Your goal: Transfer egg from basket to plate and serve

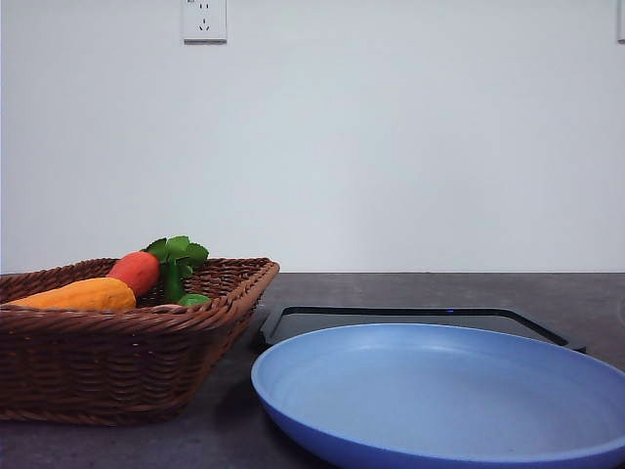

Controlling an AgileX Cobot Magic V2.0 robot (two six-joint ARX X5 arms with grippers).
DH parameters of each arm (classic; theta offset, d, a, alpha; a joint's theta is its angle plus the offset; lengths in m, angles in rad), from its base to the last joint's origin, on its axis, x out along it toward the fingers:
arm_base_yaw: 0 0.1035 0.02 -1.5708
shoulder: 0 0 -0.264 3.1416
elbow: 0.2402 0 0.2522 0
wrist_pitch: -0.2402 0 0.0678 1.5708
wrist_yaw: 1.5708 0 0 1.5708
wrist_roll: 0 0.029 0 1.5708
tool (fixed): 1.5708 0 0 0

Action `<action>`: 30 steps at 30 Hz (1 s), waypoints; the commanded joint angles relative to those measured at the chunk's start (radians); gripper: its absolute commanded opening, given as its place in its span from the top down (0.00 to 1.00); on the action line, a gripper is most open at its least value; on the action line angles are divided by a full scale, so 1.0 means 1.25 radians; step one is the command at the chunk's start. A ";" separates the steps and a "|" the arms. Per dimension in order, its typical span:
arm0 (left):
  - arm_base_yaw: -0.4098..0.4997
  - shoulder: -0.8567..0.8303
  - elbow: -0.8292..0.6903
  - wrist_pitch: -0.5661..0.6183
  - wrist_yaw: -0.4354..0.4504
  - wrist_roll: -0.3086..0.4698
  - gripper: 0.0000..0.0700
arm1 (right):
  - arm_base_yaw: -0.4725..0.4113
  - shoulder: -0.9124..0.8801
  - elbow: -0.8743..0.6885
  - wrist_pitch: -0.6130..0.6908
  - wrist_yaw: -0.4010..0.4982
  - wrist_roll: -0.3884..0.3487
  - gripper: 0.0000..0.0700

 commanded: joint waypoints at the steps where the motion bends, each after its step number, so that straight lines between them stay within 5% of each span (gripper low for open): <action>1: 0.000 0.023 0.039 0.008 0.019 -0.005 1.00 | -0.001 0.015 0.039 -0.026 0.005 0.008 1.00; 8: 0.000 0.218 0.179 0.006 0.135 -0.002 1.00 | -0.001 0.153 0.179 -0.082 0.005 -0.059 1.00; 15: -0.003 0.457 0.323 0.003 0.338 0.004 1.00 | -0.001 0.327 0.322 -0.188 -0.035 -0.125 1.00; 23: -0.066 0.684 0.444 -0.068 0.536 0.027 1.00 | -0.001 0.526 0.422 -0.363 -0.225 -0.188 1.00; 28: -0.126 0.757 0.465 -0.075 0.555 0.034 0.99 | 0.001 0.625 0.423 -0.437 -0.316 -0.193 1.00; 30: -0.145 0.772 0.465 -0.074 0.555 0.034 0.93 | 0.008 0.660 0.422 -0.468 -0.328 -0.207 0.92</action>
